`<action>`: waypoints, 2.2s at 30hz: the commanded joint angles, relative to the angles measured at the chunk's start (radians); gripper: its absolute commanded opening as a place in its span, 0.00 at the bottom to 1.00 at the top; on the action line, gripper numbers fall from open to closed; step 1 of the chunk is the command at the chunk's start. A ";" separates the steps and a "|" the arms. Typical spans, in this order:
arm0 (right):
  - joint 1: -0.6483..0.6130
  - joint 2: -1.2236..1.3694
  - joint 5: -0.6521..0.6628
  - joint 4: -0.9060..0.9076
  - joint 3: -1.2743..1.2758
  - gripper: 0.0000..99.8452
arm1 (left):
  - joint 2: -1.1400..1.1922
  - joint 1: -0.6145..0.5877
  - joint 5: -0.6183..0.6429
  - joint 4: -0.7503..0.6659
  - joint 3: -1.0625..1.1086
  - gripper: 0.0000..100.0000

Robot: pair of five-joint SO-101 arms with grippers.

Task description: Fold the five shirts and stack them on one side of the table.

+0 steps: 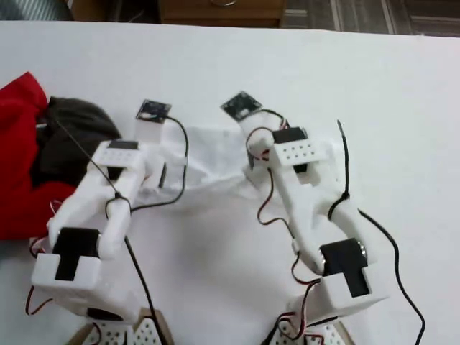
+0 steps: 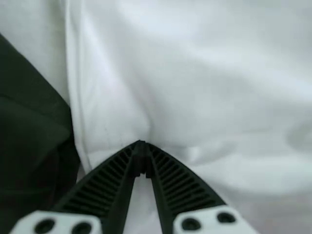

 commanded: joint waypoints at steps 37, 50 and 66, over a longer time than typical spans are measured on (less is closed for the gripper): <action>0.277 0.099 0.081 -0.012 -0.077 0.02 | -0.028 -0.023 -0.002 -0.009 0.001 0.03; 0.297 0.071 0.089 0.053 -0.155 0.02 | -0.028 -0.023 -0.002 -0.009 0.001 0.03; 0.414 -0.199 0.091 -0.188 0.308 0.02 | -0.028 -0.018 -0.002 -0.009 0.001 0.03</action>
